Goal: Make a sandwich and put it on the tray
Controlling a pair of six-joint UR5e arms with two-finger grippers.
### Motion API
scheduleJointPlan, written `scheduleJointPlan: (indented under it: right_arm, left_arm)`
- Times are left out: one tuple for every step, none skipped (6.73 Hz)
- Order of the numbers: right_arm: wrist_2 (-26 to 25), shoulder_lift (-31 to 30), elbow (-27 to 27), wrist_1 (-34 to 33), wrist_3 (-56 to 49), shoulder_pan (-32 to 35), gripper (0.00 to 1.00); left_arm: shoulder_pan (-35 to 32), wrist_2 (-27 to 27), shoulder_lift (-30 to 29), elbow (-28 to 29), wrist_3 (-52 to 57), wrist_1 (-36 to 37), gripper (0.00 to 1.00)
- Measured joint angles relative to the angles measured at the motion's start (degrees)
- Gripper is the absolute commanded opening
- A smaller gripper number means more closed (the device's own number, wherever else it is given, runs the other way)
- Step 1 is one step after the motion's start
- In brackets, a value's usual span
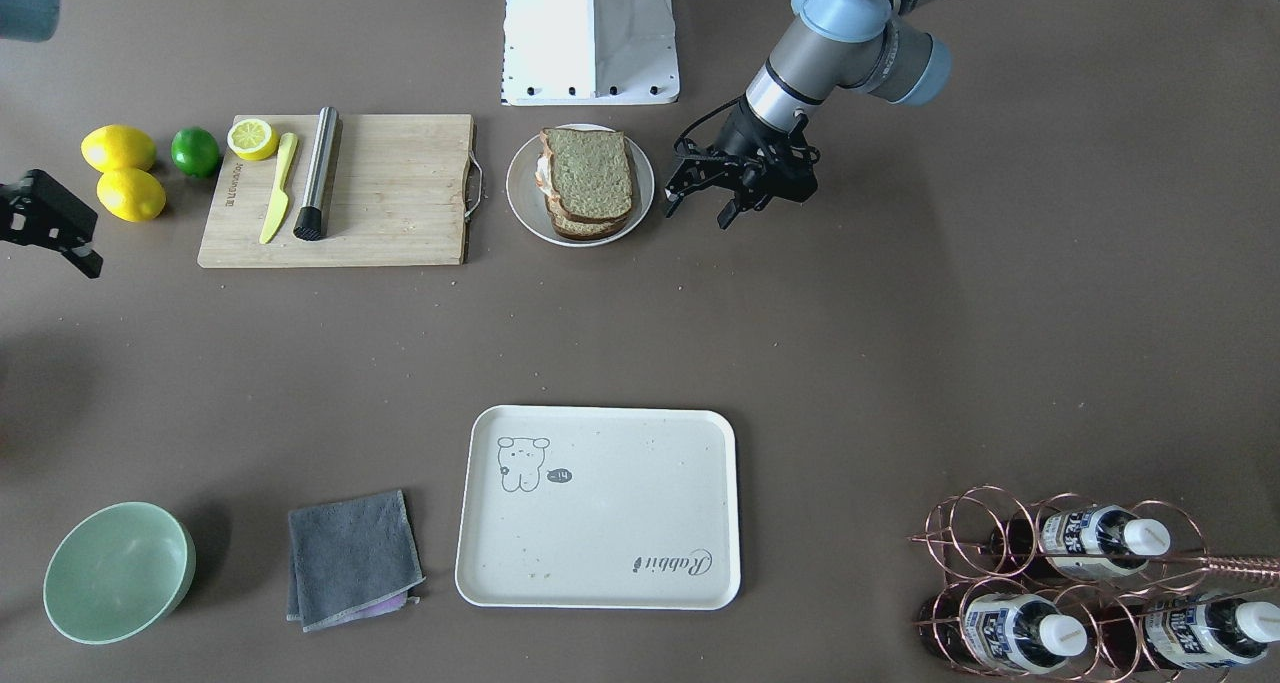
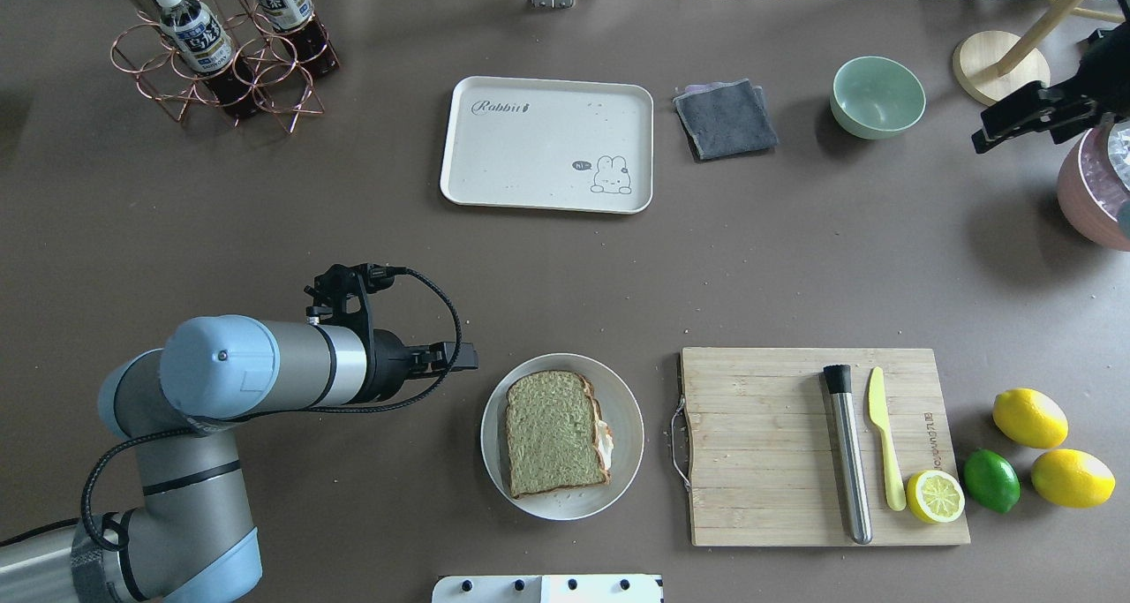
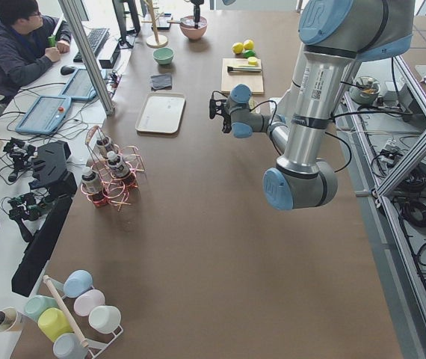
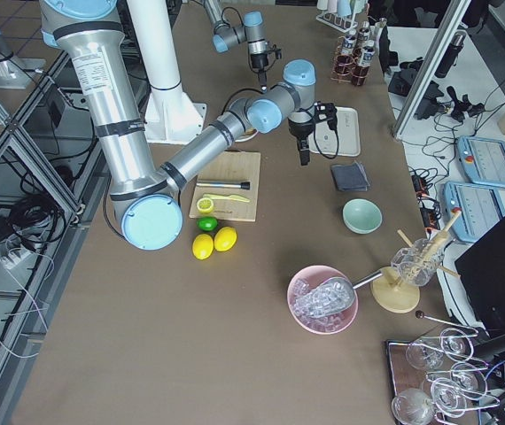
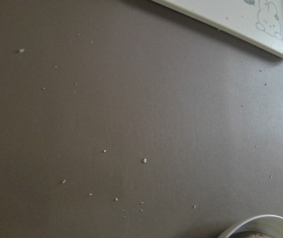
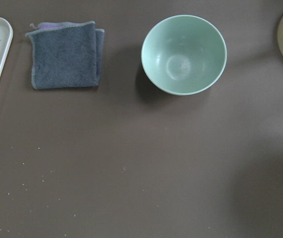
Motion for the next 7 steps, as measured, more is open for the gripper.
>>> scheduleJointPlan:
  right_arm:
    - [1.5,-1.9,-0.8,-0.7,-6.0,3.4,1.00]
    - [2.2,-2.7,-1.6,-1.4,-9.0,5.2,1.00]
    - [2.5,-3.1,-1.9,-1.7,-10.3,6.1,1.00]
    - [2.6,-3.4,-2.1,-1.9,-10.7,6.6,1.00]
    - [2.7,-3.4,-2.3,-1.9,-10.9,6.9,1.00]
    - [2.8,-3.4,-2.5,-1.8,-10.9,7.0,1.00]
    - [2.9,-3.4,-2.6,-1.8,-10.9,7.0,1.00]
  left_arm:
    - [1.8,1.6,-0.1,0.1,-0.2,0.0,0.76]
    - [3.4,2.8,-0.3,0.1,-0.3,-0.1,0.73]
    - [4.8,3.5,-0.5,0.1,-0.2,-0.1,0.60]
    - [6.3,3.8,-0.6,0.3,-0.2,0.0,0.47]
    - [7.5,3.9,-0.8,0.4,-0.2,0.0,0.33]
    - [8.1,3.9,-0.9,0.5,-0.1,0.0,0.29]
    - [8.4,3.9,-1.2,0.6,-0.1,0.0,0.27]
